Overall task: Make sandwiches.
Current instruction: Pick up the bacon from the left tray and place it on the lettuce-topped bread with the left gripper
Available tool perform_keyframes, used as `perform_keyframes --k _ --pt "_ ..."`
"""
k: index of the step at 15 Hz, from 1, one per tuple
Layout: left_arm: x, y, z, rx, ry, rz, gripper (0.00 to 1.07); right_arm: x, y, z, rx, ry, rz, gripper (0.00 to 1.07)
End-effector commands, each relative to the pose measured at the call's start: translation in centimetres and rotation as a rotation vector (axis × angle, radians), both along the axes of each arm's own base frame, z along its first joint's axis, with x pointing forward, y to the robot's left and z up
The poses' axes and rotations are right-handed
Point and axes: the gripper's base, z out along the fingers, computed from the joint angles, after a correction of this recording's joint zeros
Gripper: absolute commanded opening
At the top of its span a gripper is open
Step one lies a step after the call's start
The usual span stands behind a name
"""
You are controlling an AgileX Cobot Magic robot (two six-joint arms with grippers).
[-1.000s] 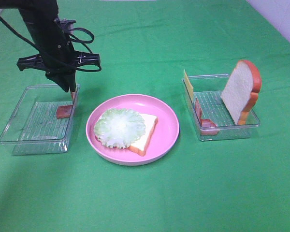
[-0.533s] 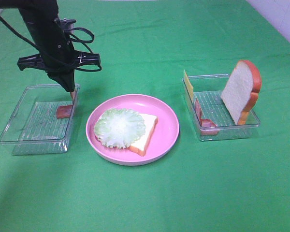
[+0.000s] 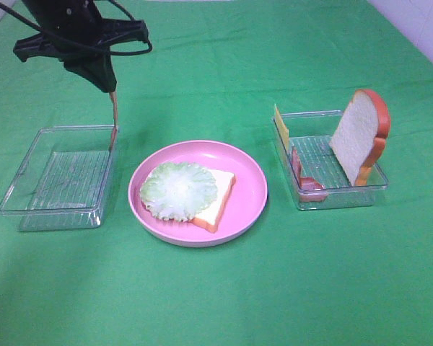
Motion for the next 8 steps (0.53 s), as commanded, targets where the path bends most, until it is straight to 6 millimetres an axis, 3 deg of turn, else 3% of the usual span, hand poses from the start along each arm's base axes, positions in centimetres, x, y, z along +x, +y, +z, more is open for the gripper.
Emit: perform_keyframes --k 1,2,4,8 --pt "-1.3 -1.3 2.3 -0.147 -0.005 -0.094 0.0 -0.1 0.0 0.0 -0.008 -0.019 -0.001 0.74" --pt "-2.0 -2.6 3.0 -0.295 0.03 -0.192 0.0 -0.1 0.0 0.0 -0.008 -0.019 -0.001 0.74" --pt "-2.5 -3.9 3.3 -0.382 0.041 -0.254 0.0 -0.1 0.0 0.0 -0.008 -0.019 -0.001 0.74" --pt "-4.3 -7.7 2.3 -0.373 0.073 -0.363 0.0 -0.1 0.0 0.0 -0.008 -0.019 -0.001 0.74"
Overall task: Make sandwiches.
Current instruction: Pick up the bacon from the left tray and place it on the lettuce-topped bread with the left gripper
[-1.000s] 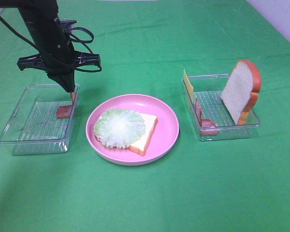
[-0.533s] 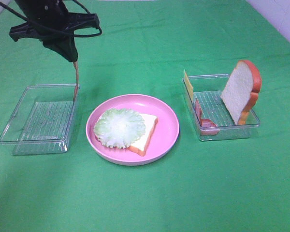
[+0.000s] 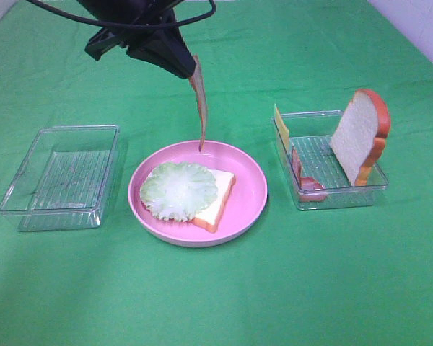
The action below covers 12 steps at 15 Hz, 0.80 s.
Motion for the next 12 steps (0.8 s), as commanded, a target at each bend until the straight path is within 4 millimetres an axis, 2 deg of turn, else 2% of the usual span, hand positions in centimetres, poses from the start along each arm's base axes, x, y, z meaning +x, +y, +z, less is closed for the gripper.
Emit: perform_keyframes --k 1,4,5,6,8,12 --pt "-1.0 -2.1 -1.2 0.043 0.013 -0.075 0.0 -0.1 0.0 0.0 -0.008 -0.019 -0.001 0.74" --pt "-1.0 -2.6 -3.4 0.12 0.057 -0.112 0.0 -0.1 0.0 0.0 -0.008 -0.019 -0.001 0.74" --pt "-0.8 -2.5 -4.4 0.147 0.08 -0.12 0.0 -0.1 0.0 0.0 -0.008 -0.019 -0.001 0.74" --pt "-0.3 -2.2 -6.3 0.229 0.093 -0.118 0.0 -0.1 0.0 0.0 -0.008 -0.019 -0.001 0.74" --pt "0.3 -1.7 -8.0 0.319 0.099 -0.101 0.0 -0.1 0.0 0.0 -0.008 -0.019 -0.001 0.74" --pt "0.8 -1.1 -9.5 0.419 0.102 -0.073 0.0 -0.1 0.0 0.0 -0.008 -0.019 -0.001 0.74"
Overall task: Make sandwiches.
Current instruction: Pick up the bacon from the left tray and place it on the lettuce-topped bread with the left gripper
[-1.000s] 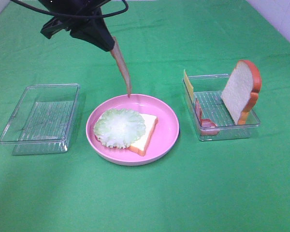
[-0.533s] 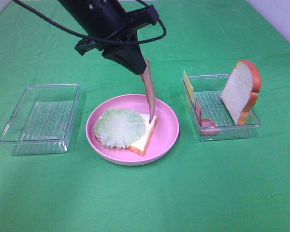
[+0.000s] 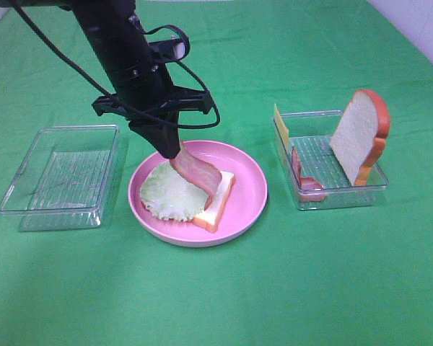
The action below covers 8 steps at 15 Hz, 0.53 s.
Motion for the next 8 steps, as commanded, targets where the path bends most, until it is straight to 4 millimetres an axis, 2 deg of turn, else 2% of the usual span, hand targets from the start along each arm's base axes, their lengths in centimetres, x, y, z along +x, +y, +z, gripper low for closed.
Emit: perform_keyframes --k 1,2,3,6,7,8 --pt "0.06 0.21 -0.31 0.04 -0.001 0.019 0.01 -0.11 0.0 0.0 -0.008 -0.019 -0.001 0.74" --pt "0.17 0.47 -0.38 0.069 -0.01 0.033 0.12 -0.11 0.0 0.0 -0.008 -0.019 -0.001 0.74" --pt "0.19 0.51 -0.39 0.074 -0.013 0.033 0.16 -0.11 0.0 0.0 -0.008 -0.019 -0.001 0.74" --pt "0.21 0.53 -0.39 0.076 -0.013 0.039 0.54 -0.11 0.0 0.0 -0.008 -0.019 -0.001 0.74" --pt "0.28 0.5 -0.38 0.073 -0.021 0.041 0.62 -0.11 0.0 0.0 -0.008 -0.019 -0.001 0.74" --pt "0.41 0.45 -0.36 0.066 -0.034 0.045 0.64 -0.11 0.0 0.0 -0.008 -0.019 -0.001 0.74"
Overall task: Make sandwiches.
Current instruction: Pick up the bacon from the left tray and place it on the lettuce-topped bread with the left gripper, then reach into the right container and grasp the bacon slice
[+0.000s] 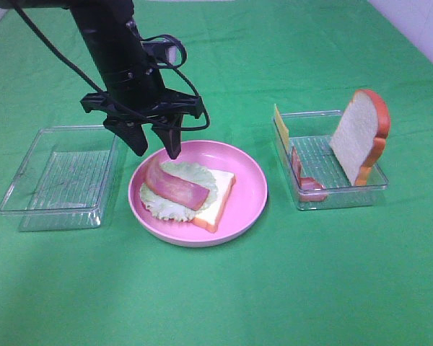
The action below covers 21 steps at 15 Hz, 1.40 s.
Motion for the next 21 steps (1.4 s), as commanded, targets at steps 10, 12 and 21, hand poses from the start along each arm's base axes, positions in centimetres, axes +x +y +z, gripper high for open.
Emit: perform_keyframes --k 10,12,21 --pt "-0.8 2.0 9.2 0.092 -0.173 0.039 0.64 -0.1 0.0 0.0 -0.008 -0.019 -0.001 0.74" --pt "-3.2 3.3 15.2 0.026 -0.3 0.054 0.64 -0.1 0.0 0.0 -0.008 -0.019 -0.001 0.74" --pt "-14.7 9.5 23.1 -0.043 -0.466 0.053 0.64 -0.1 0.0 0.0 -0.008 -0.019 -0.001 0.74"
